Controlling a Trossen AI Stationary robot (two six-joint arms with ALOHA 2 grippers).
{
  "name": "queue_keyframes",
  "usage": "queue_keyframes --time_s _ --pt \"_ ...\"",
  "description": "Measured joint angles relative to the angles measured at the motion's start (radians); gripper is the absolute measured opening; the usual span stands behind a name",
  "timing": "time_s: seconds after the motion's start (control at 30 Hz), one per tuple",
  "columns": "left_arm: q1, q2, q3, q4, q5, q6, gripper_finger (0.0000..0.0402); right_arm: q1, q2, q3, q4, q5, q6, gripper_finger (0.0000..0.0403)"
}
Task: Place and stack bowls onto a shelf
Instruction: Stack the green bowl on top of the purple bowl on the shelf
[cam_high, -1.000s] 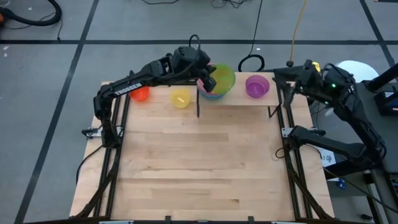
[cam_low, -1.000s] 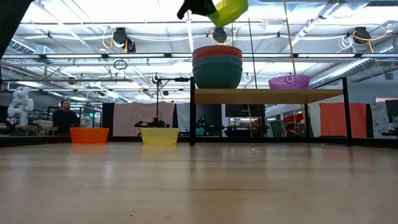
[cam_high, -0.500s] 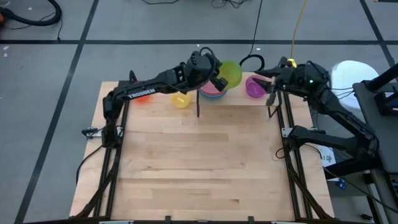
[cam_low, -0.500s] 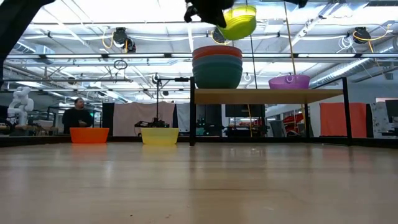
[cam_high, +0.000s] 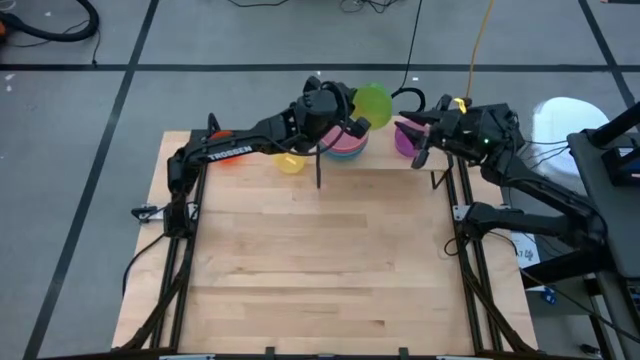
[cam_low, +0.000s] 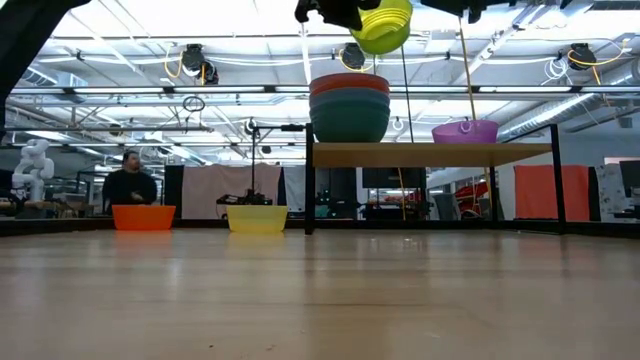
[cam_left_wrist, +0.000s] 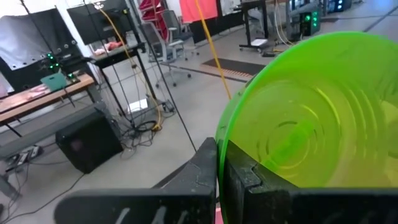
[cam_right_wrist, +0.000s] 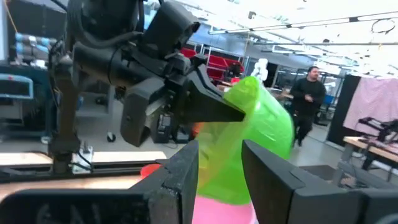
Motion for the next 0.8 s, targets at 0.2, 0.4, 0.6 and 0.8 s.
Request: queue_keyframes --time_s 0.2,0.4,0.6,0.8 --pt "0.0 0.0 0.0 0.008 -0.022 -0.001 0.0003 0.025 0.033 -0.006 0.042 0.03 0.018 0.0118" --pt "0.0 0.0 0.0 0.022 -0.022 -0.003 0.0003 0.059 0.081 -0.006 0.108 0.158 0.001 0.0118" --pt "-0.009 0.0 0.0 0.019 -0.034 -0.003 0.0003 0.086 0.121 -0.006 0.153 0.284 -0.027 0.0118" --pt "-0.028 0.0 0.0 0.017 -0.05 -0.002 0.0003 0.099 0.149 -0.006 0.191 0.381 -0.052 0.0118"
